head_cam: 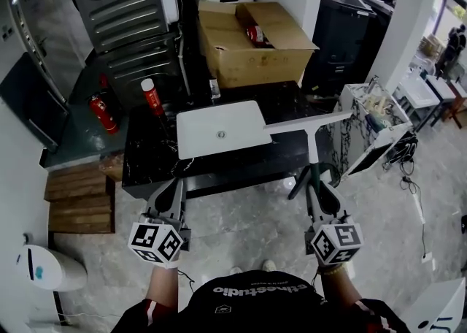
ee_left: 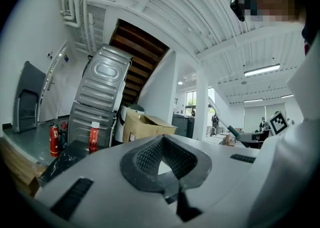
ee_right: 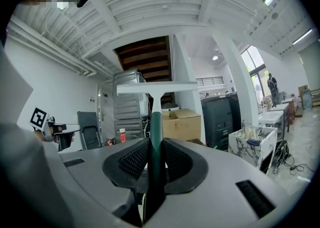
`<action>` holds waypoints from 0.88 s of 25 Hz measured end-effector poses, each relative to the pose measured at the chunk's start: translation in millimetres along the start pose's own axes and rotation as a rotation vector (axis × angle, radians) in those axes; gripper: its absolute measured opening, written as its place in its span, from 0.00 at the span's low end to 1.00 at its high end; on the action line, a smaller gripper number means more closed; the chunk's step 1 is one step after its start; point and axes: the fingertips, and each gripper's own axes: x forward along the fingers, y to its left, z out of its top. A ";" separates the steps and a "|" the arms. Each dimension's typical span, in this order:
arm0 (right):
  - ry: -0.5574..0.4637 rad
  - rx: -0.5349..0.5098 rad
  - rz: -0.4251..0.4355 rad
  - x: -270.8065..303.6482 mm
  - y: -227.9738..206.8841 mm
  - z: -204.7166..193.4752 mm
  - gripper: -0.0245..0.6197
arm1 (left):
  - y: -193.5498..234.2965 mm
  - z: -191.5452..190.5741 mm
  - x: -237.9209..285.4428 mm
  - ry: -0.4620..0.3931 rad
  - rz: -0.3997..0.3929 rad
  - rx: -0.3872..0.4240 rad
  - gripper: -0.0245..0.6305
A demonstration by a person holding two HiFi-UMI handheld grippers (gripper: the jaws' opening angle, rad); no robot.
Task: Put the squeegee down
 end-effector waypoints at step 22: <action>-0.013 0.032 -0.062 186.7 -160.5 16.6 0.23 | 2.7 -32.4 242.5 0.049 -0.055 0.010 0.06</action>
